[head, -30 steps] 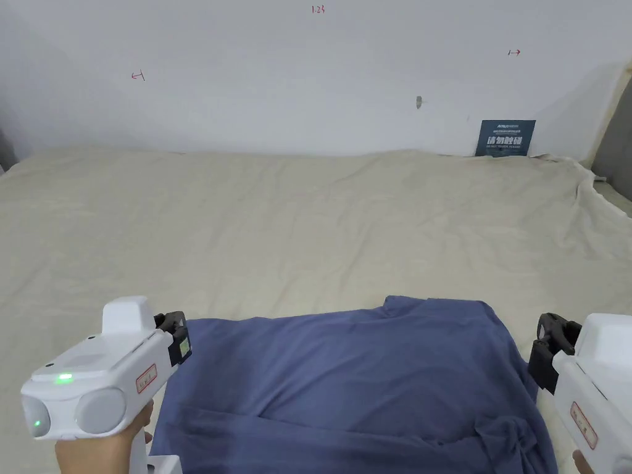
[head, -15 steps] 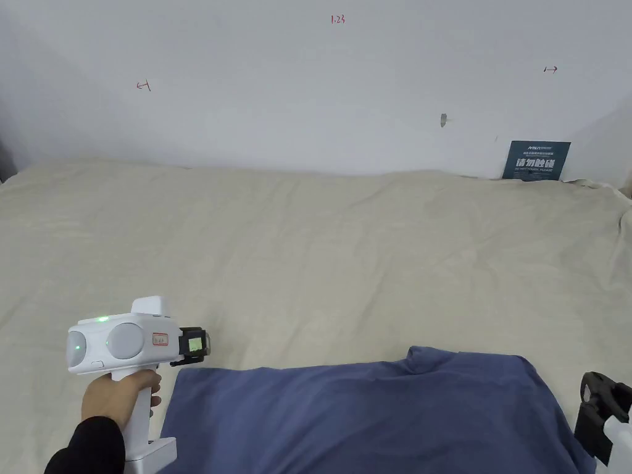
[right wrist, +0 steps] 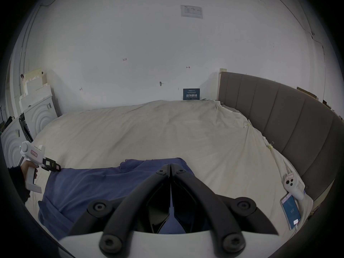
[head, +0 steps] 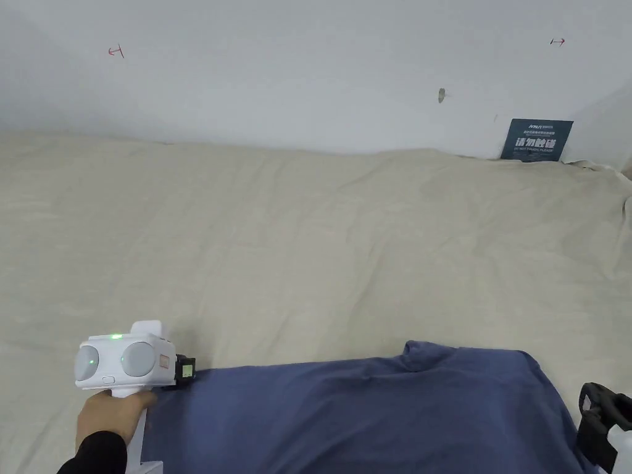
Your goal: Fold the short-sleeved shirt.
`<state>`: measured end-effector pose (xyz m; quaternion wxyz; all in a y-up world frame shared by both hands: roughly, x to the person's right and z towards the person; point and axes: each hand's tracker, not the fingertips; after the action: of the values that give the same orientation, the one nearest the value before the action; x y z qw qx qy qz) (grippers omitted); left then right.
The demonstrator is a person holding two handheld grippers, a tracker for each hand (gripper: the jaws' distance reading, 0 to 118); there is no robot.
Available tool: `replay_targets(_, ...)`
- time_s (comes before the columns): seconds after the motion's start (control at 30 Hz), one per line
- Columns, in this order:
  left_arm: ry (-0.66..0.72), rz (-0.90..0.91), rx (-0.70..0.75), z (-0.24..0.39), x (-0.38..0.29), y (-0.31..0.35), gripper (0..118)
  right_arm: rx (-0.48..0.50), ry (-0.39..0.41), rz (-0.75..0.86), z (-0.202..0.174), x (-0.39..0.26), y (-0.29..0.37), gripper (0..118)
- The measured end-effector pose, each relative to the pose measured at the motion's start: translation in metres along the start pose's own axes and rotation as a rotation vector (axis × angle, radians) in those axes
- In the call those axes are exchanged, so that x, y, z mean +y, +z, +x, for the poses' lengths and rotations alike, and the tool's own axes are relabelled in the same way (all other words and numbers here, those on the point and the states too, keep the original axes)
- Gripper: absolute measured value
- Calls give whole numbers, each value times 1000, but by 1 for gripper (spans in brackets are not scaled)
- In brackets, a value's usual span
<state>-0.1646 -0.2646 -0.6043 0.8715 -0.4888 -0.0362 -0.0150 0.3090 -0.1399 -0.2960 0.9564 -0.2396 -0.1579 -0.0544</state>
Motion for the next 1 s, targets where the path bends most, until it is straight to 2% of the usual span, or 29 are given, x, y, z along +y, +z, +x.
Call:
replay_targets(0.03,-31,26,3,1,-1,3,27,1,-4,-6,-1,0,-1,0)
replay_targets(0.07,-39,33,-31,1,-2,4,10,1,-4,-10,-1,0,-2,0)
replay_targets(0.1,-36,16,-78,2,-2,6,4,0,-3,-18,0,0,-4,0)
replay_targets(0.2,-30,80,-72,2,-5,22,1,12,-30,-41,12,1,-16,0)
replay_targets(0.33,18,183,-205,-4,-12,67,1,37,-83,-137,21,11,-45,0)
replay_targets(0.4,7,219,-214,-8,-16,88,1,36,-89,-160,26,14,-66,2)
replay_targets(0.43,8,237,-226,-10,-18,98,1,34,-78,-195,25,18,-80,14)
replay_targets(0.47,14,236,-231,-13,-20,105,1,29,-69,-226,25,20,-92,32)
replay_targets(0.53,20,256,-239,-13,-23,125,1,26,-63,-282,26,25,-120,84)
replay_targets(0.57,22,258,-242,-14,-23,130,1,40,-57,-300,22,27,-130,97)
replay_targets(0.6,24,263,-246,-15,-23,135,1,32,-46,-319,21,29,-144,101)
replay_targets(0.73,18,272,-246,-13,-21,144,1,-7,44,-397,15,33,-196,101)
replay_targets(0.77,18,271,-246,-13,-20,143,1,-11,66,-417,13,32,-207,97)
replay_targets(0.87,16,264,-245,-9,-22,142,1,-36,77,-472,10,26,-232,73)
replay_targets(0.93,16,258,-245,-10,-21,137,1,-34,145,-505,5,19,-240,71)
replay_targets(1.0,18,253,-242,-9,-22,136,1,-32,154,-574,1,11,-241,57)
